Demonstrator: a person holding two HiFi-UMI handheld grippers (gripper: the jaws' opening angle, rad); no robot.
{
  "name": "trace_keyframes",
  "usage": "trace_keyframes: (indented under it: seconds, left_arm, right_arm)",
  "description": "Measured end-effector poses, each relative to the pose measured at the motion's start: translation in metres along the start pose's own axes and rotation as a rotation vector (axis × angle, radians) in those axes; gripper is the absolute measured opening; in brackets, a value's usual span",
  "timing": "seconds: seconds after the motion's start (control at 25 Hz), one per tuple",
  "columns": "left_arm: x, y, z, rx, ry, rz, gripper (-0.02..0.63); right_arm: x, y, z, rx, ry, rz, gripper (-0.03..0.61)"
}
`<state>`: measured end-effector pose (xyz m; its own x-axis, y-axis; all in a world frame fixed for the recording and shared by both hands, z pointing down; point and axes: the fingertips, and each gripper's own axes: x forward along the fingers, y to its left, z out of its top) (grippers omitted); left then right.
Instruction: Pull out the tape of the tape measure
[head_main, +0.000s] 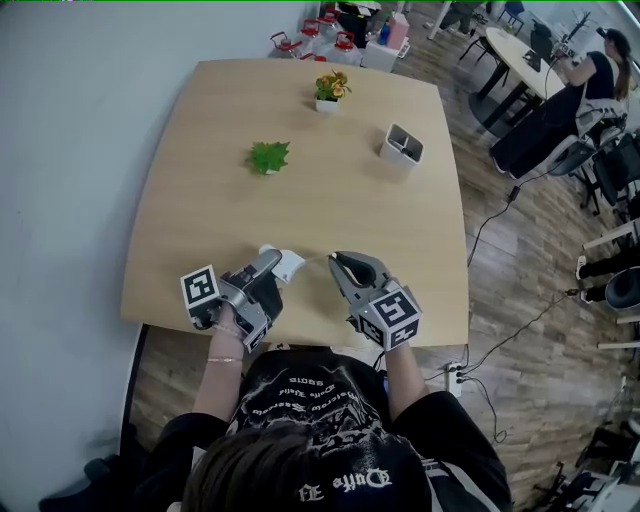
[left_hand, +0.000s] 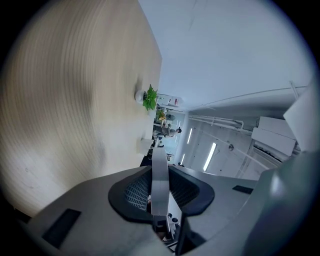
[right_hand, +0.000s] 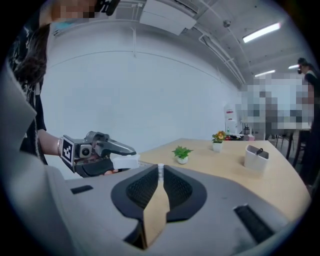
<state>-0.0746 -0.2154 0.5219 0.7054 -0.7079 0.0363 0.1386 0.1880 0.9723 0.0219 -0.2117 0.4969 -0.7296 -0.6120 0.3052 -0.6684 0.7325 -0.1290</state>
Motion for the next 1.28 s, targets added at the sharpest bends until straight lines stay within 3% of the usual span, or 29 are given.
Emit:
trace_keyframes:
  seconds: [0.44, 0.68, 1.28]
  left_arm:
    - [0.002, -0.005, 0.001, 0.046, 0.000, -0.027, 0.095]
    - [-0.001, -0.004, 0.004, 0.018, -0.036, -0.022, 0.095]
    - [-0.003, -0.004, 0.006, 0.033, -0.046, -0.014, 0.095]
  right_arm:
    - [-0.005, -0.014, 0.001, 0.019, -0.010, -0.073, 0.038]
    - [-0.021, -0.034, 0.004, 0.067, -0.035, -0.136, 0.038]
    - [-0.041, -0.051, 0.004, 0.061, -0.044, -0.226, 0.038]
